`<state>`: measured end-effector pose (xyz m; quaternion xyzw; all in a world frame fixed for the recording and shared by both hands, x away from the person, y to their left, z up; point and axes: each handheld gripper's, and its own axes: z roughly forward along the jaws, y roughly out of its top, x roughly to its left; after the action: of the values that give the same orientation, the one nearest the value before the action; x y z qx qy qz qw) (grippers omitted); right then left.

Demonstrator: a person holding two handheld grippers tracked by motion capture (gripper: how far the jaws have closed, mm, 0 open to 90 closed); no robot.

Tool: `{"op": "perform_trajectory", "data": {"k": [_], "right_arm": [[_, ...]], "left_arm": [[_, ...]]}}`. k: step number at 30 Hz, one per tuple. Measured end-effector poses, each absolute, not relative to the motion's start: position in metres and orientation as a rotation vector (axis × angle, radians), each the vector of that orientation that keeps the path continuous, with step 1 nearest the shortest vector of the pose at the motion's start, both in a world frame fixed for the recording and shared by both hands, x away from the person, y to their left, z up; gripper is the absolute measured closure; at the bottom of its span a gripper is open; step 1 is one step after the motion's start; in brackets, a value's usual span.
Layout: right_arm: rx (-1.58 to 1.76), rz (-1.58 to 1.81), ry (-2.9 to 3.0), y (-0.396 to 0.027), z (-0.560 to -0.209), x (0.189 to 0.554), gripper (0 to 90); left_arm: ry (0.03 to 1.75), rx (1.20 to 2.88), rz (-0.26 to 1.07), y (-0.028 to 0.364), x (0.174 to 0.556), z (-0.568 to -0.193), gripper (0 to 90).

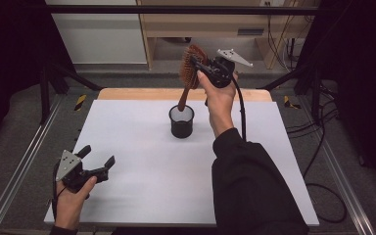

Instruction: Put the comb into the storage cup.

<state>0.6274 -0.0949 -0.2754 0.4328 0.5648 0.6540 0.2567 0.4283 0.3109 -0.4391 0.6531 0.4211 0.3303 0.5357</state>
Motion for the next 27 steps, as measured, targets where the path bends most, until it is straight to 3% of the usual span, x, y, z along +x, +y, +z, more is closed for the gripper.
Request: {"op": "perform_trajectory", "data": {"k": [27], "right_arm": [[1.225, 1.715, 1.691, -0.079, -0.317, 0.632, 53.8]], "left_arm": [[0.991, 1.573, 0.773, 0.308, 0.429, -0.44, 3.4]]}}
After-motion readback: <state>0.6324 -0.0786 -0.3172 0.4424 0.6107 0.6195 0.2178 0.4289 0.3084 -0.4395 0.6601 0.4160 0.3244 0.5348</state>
